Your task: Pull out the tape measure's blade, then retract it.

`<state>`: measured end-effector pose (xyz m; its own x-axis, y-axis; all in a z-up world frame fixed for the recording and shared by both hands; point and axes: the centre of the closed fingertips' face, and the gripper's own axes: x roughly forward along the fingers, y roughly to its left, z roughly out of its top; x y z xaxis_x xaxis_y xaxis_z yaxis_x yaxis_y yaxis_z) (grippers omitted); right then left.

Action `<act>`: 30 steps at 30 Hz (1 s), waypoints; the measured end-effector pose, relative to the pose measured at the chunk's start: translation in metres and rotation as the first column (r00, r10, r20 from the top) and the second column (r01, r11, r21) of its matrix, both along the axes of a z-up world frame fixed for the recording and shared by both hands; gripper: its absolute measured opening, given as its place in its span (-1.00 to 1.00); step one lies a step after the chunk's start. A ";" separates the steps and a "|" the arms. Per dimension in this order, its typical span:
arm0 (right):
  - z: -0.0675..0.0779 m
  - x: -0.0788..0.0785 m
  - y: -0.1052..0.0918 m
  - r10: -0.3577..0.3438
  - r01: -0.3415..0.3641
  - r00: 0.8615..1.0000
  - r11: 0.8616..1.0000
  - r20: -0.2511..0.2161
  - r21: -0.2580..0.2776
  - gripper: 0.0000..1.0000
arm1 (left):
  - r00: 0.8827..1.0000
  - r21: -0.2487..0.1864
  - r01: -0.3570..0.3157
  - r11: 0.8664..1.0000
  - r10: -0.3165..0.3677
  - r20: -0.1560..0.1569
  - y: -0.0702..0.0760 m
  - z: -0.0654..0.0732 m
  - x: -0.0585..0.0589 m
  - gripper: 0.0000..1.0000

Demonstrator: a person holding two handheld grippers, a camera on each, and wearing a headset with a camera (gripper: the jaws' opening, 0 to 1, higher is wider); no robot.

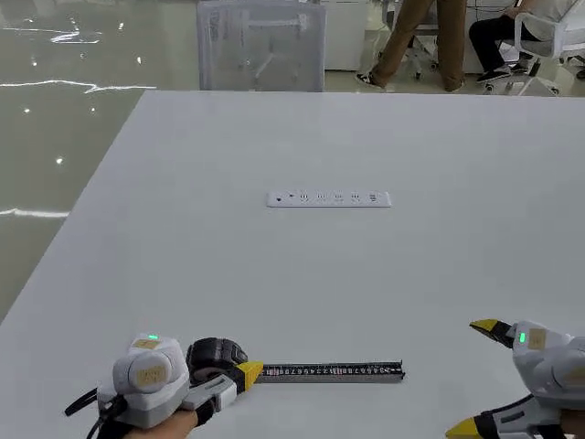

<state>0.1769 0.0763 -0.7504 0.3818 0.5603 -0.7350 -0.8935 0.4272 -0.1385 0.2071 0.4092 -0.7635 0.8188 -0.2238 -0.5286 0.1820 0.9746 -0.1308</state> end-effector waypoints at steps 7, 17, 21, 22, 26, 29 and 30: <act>-0.013 0.013 0.017 0.090 -0.092 0.995 0.994 -0.033 -0.056 0.89 | 1.000 0.038 0.006 0.999 -0.007 0.017 -0.005 -0.008 0.006 0.97; -0.024 0.035 0.037 0.183 -0.190 0.980 0.976 -0.073 -0.108 0.71 | 1.000 0.028 -0.014 1.000 0.013 0.024 -0.003 -0.015 0.008 0.96; -0.031 0.039 0.040 0.210 -0.222 0.972 0.968 -0.107 -0.118 0.58 | 1.000 0.018 0.000 1.000 0.000 0.031 -0.006 -0.015 0.009 0.95; -0.033 0.038 0.041 0.215 -0.229 0.969 0.966 -0.121 -0.118 0.52 | 0.999 0.017 0.002 1.000 -0.002 0.032 -0.007 -0.015 0.009 0.94; -0.042 0.030 0.046 0.235 -0.259 0.951 0.961 -0.200 -0.101 0.16 | 1.000 -0.008 0.003 1.000 -0.003 0.022 -0.009 -0.017 0.008 0.88; -0.050 0.030 0.048 0.253 -0.281 0.944 0.953 -0.211 -0.113 0.03 | 1.000 -0.011 0.007 1.000 -0.007 0.020 -0.009 -0.017 0.008 0.86; -0.051 0.029 0.049 0.255 -0.286 0.941 0.951 -0.224 -0.117 -0.02 | 1.000 -0.012 0.008 1.000 -0.008 0.018 -0.010 -0.017 0.008 0.85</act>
